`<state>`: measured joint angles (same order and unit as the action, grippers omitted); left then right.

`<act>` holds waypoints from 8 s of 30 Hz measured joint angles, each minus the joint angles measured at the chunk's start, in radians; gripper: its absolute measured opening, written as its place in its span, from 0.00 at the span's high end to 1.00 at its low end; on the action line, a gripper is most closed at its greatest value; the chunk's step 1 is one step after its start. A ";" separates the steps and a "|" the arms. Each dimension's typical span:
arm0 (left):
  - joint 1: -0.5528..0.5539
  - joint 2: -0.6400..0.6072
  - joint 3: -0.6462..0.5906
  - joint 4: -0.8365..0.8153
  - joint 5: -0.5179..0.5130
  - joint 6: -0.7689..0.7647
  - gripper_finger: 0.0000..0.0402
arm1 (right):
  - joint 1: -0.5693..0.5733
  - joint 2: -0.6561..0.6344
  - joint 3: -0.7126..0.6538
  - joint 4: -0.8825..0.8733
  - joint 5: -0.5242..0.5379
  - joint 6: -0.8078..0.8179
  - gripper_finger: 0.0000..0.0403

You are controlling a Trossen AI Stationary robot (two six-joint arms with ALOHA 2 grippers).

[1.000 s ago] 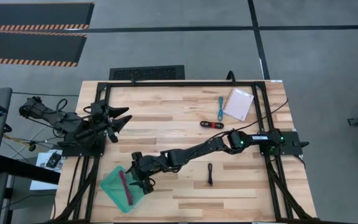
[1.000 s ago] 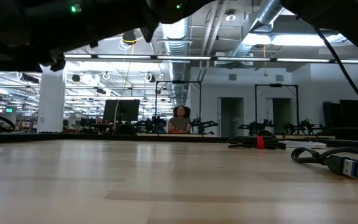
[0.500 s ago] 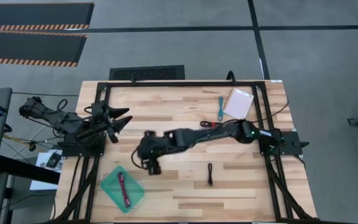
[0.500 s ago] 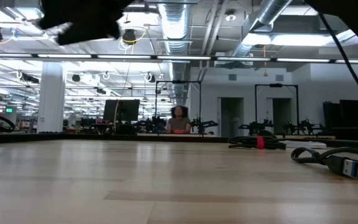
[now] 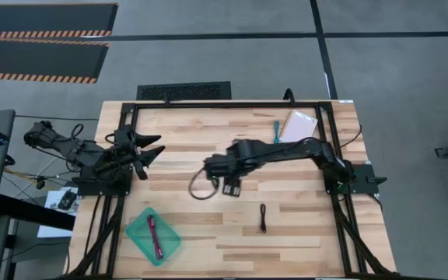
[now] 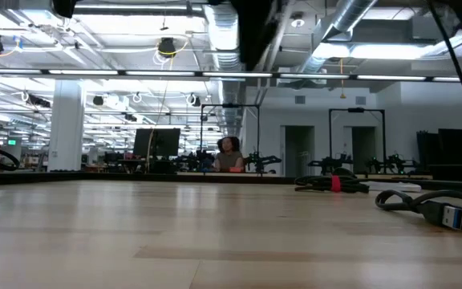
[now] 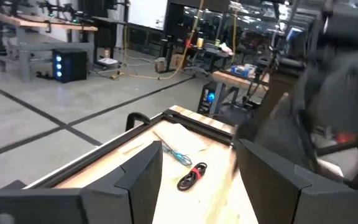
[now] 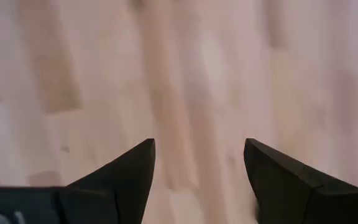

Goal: Pick and place USB-C Cables
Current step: Put the bottom black USB cable into the green bin

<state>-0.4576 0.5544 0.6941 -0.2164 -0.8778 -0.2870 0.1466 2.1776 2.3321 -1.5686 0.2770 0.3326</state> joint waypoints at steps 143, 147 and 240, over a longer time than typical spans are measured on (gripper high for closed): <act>0.032 0.275 -0.048 0.230 0.243 -0.203 0.52 | 0.215 -0.244 -0.930 1.517 0.203 0.543 0.97; 0.032 0.221 -0.048 0.228 0.253 -0.203 0.52 | 0.196 -0.243 -0.872 1.546 0.167 0.449 0.97; 0.032 -0.282 -0.048 -0.040 0.155 -0.118 0.52 | 0.137 0.544 0.018 1.659 -0.173 0.037 0.98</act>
<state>-0.4255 0.2720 0.6456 -0.2565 -0.7227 -0.4049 0.2836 2.7220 2.3497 0.0907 0.1042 0.3691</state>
